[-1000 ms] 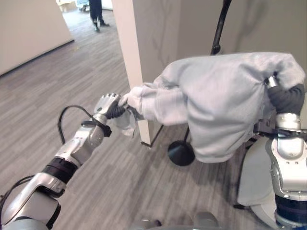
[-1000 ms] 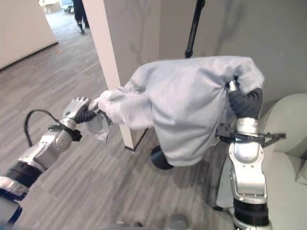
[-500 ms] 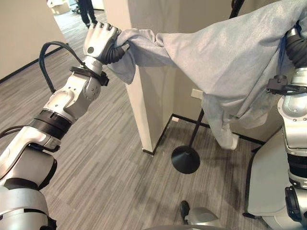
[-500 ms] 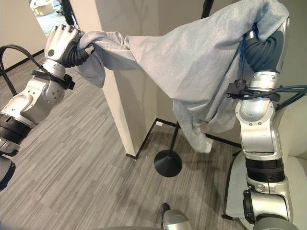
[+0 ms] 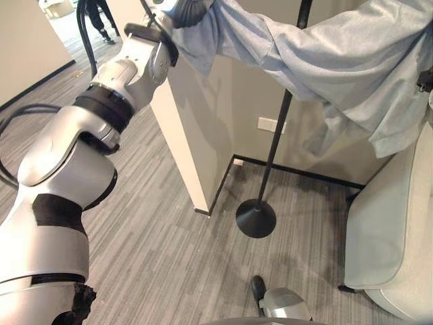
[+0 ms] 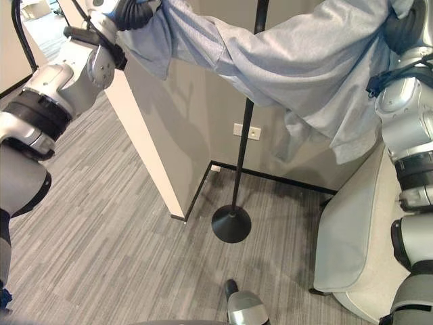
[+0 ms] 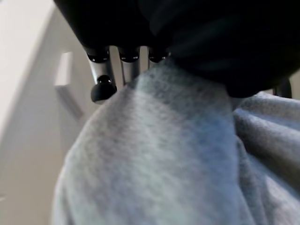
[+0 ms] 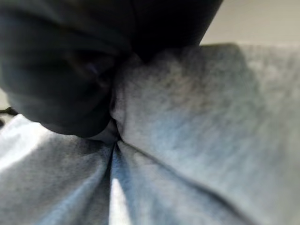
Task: Hang the clothes on the sofa on the clothes rack.
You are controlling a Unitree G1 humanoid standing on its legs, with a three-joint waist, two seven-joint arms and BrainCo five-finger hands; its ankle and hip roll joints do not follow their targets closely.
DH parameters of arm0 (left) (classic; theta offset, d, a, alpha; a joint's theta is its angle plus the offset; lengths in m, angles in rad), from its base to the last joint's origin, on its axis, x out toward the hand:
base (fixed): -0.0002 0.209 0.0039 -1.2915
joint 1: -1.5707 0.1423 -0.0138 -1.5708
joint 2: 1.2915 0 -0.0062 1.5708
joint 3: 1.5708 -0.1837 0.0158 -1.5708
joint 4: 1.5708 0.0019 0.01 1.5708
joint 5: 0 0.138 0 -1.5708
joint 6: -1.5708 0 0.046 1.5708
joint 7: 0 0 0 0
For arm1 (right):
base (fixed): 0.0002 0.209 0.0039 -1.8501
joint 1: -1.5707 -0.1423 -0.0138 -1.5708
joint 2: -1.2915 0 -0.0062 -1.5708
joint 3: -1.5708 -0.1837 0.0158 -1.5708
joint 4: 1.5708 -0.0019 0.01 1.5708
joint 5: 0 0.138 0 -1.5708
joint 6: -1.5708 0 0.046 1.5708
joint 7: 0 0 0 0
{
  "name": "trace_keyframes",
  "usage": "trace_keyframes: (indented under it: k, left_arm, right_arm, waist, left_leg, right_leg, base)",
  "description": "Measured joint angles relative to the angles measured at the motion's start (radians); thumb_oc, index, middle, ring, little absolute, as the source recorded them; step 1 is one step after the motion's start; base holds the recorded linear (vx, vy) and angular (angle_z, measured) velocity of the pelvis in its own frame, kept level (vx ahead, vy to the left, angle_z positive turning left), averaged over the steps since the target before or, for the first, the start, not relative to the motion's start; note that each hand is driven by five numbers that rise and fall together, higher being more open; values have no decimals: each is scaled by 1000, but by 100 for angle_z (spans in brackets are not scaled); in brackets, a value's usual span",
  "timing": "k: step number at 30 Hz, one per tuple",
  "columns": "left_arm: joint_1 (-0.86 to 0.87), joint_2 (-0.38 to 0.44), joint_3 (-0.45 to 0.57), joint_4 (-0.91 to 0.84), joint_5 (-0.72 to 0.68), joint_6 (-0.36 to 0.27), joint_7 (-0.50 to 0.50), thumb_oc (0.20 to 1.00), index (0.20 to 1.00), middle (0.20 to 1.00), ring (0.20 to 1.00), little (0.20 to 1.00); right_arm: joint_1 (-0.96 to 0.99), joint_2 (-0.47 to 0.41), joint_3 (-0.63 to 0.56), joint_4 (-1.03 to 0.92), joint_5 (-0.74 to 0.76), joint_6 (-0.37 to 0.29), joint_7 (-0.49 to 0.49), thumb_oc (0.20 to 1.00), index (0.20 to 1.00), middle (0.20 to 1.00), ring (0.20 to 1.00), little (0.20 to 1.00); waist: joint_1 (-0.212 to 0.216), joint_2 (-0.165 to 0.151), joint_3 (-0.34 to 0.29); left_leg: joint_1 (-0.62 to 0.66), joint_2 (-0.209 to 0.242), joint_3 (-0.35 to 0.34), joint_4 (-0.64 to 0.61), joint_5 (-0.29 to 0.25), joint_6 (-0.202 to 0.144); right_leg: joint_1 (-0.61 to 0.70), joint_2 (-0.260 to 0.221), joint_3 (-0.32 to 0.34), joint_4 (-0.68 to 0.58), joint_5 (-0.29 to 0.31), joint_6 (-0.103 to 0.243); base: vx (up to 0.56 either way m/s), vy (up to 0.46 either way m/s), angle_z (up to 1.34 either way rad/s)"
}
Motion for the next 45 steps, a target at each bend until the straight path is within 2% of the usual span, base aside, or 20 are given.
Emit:
trace_keyframes:
  k: [3,6,9,11,13,14,19,24,25,26,27,28,31,32,33,34,35,38,43,45]
  left_arm:
    - [5,-42,-4,113,-55,2,-33,200,200,200,200,200]
    - [38,-41,42,110,-67,1,-59,200,200,200,200,200]
    - [176,-42,98,99,-66,5,-88,200,200,200,200,200]
    - [342,-49,217,70,-66,4,-104,200,200,200,200,200]
    - [443,-65,241,72,-65,13,-121,200,200,200,200,200]
    - [569,-118,312,73,-64,14,-144,200,200,200,200,200]
    - [799,-303,454,30,-57,0,-160,200,200,200,200,200]
    - [851,-379,574,25,-85,11,-182,200,200,200,200,200]
    - [935,-430,755,-54,-147,12,-183,200,200,200,200,200]
    - [988,-460,811,-97,-189,10,-182,200,200,200,200,200]
    - [1009,-475,811,-104,-207,9,-191,376,376,376,376,376]
    - [1043,-523,872,-151,-279,21,-207,1000,1000,1000,1000,1000]
    - [1138,-617,993,-263,-414,27,-245,1000,1000,1000,1000,1000]
    - [1150,-637,954,-248,-446,32,-256,1000,1000,1000,1000,1000]
    - [1234,-676,950,-304,-510,41,-289,1000,1000,1000,1000,1000]
    - [1254,-700,958,-304,-525,49,-300,1000,1000,1000,1000,1000]
    - [1280,-712,895,-301,-586,61,-328,1000,1000,1000,1000,1000]
    - [1325,-689,854,-314,-670,93,-407,1000,1000,1000,1000,1000]
    - [1368,-677,861,-339,-678,121,-456,1000,1000,1000,1000,1000]
    - [1419,-669,877,-403,-678,133,-464,1000,1000,1000,1000,1000]
  right_arm:
    - [-11,48,9,16,48,-10,22,200,200,200,200,200]
    - [6,82,-19,24,63,-17,41,200,200,200,200,200]
    - [117,119,-78,-18,78,-23,71,200,200,200,200,200]
    - [275,145,-178,-116,77,-28,84,200,200,200,200,200]
    - [347,161,-192,-133,76,-24,104,200,200,200,200,200]
    - [439,182,-201,-174,74,-24,133,200,200,200,200,200]
    - [609,310,-241,-264,73,-50,184,200,200,200,200,200]
    - [668,413,-282,-280,78,-52,209,200,200,200,200,200]
    - [722,497,-363,-283,103,-65,205,200,200,200,200,200]
    - [761,536,-380,-286,126,-67,204,200,200,200,200,200]
    - [785,548,-372,-286,138,-67,214,200,200,200,200,200]
    - [807,569,-350,-286,163,-70,226,1000,1000,1000,1000,1000]
    - [858,661,-373,-285,240,-73,251,1000,1000,1000,1000,1000]
    - [873,677,-342,-284,268,-73,263,1000,1000,1000,1000,1000]
    - [936,777,-388,-289,373,-84,282,1000,1000,1000,1000,1000]
    - [954,809,-389,-289,395,-82,293,1000,1000,1000,1000,1000]
    - [980,862,-356,-291,483,-84,318,1000,1000,1000,1000,1000]
    - [1048,1008,-337,-279,689,-32,379,1000,1000,1000,1000,1000]
    - [1054,972,-356,-282,743,3,422,1000,1000,1000,1000,1000]
    - [1059,945,-413,-283,740,4,430,1000,1000,1000,1000,1000]
  waist:
    - [-3,7,-2]
    - [-2,9,-2]
    - [-1,18,-10]
    - [-1,27,-24]
    - [-3,29,-28]
    - [-2,28,-39]
    - [2,14,-77]
    - [3,-2,-113]
    - [3,-4,-141]
    - [3,-7,-161]
    - [6,-8,-172]
    - [10,-10,-176]
    - [10,-13,-188]
    - [13,-12,-190]
    - [15,-14,-207]
    - [17,-14,-208]
    - [28,-13,-211]
    - [34,-22,-249]
    - [59,-19,-292]
    - [57,-16,-299]
  left_leg:
    - [-4,10,2,-7,-2,-2]
    - [-32,17,3,-9,-2,-1]
    - [-35,29,2,-9,-4,-1]
    - [-50,33,2,-9,-4,-2]
    - [-57,35,3,-6,-3,-4]
    - [-72,37,3,-8,0,-8]
    - [-88,47,1,-7,1,-10]
    - [-104,49,1,-9,2,-11]
    - [-101,53,1,-12,1,-12]
    - [-100,55,1,-12,0,-12]
    - [-100,55,1,-13,0,-12]
    - [-100,55,1,-14,0,-12]
    - [-99,55,2,-12,-4,-15]
    - [-99,55,1,-12,-6,-17]
    - [-96,57,3,-13,-8,-20]
    - [-94,57,3,-13,-9,-20]
    - [-98,56,3,-10,-8,-20]
    - [-103,60,6,-9,-10,-22]
    - [-102,61,4,-10,-10,-23]
    - [-102,62,6,-11,-10,-22]
  right_leg:
    - [-6,14,2,-10,2,-3]
    - [-36,21,1,-10,3,-13]
    - [-42,32,1,-9,4,-19]
    - [-55,36,0,-8,3,-20]
    - [-64,38,1,-7,3,-20]
    - [-78,41,0,-8,4,-19]
    - [-88,48,-2,-17,5,-19]
    - [-100,49,-4,-25,9,-21]
    - [-98,53,-4,-25,8,-22]
    - [-98,55,-4,-25,12,-21]
    - [-98,56,-4,-25,13,-23]
    - [-99,56,-4,-25,13,-24]
    - [-97,56,-2,-25,14,-24]
    - [-98,55,-3,-25,14,-24]
    - [-96,58,-1,-24,11,-27]
    - [-93,58,-1,-24,11,-27]
    - [-98,56,-1,-22,11,-28]
    - [-103,62,0,-21,3,-39]
    - [-109,62,0,-19,1,-39]
    - [-116,62,0,-7,-6,-38]
  base:
    - [38,-53,-4]
    - [42,-50,-3]
    - [26,-24,-3]
    - [12,-16,-1]
    - [18,-24,-4]
    - [28,-35,-3]
    - [29,-41,1]
    - [30,-37,1]
    - [0,0,0]
    - [32,-21,2]
    - [38,-28,2]
    - [30,-20,1]
    - [0,0,0]
    - [33,-14,-2]
    - [0,0,0]
    - [-11,-14,-3]
    - [0,0,0]
    - [-3,4,-3]
    - [0,0,0]
    - [0,0,0]
